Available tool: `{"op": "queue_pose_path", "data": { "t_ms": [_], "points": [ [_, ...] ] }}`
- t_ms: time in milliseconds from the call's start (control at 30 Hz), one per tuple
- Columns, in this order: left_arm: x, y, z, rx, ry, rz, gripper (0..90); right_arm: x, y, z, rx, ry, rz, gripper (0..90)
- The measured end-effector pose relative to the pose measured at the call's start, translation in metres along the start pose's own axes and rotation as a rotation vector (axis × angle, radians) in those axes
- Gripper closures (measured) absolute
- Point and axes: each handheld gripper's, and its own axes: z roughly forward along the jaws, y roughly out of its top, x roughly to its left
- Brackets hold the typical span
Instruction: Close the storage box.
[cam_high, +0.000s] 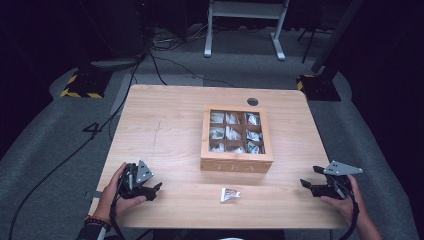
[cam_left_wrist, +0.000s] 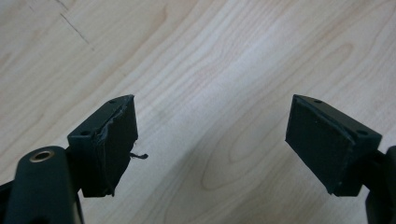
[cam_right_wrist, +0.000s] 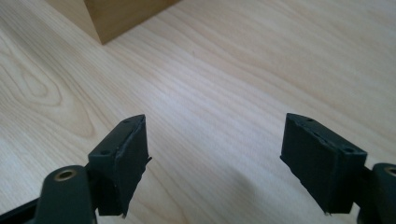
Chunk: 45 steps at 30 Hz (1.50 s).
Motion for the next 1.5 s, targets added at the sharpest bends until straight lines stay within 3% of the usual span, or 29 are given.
{"op": "queue_pose_path", "data": {
  "t_ms": [200,367,433,600,1500],
  "points": [
    [0.003,-0.013,0.003,-0.004,-0.044,-0.048,17.1,-0.004,-0.017,-0.004,-0.006,0.012,0.067,22.7],
    [0.013,-0.027,0.005,-0.027,-0.12,-0.152,16.7,-0.006,-0.027,-0.002,-0.008,0.011,0.106,22.4],
    [0.017,-0.031,0.006,-0.045,-0.124,-0.17,15.4,-0.006,-0.031,-0.001,0.001,0.008,0.118,21.9],
    [0.017,-0.035,0.006,-0.065,-0.121,-0.176,15.3,-0.006,-0.032,-0.002,0.011,-0.018,0.11,21.0],
    [0.017,-0.035,0.005,-0.066,-0.122,-0.171,15.2,-0.006,-0.031,-0.001,0.012,-0.032,0.122,20.3]
  ]
}}
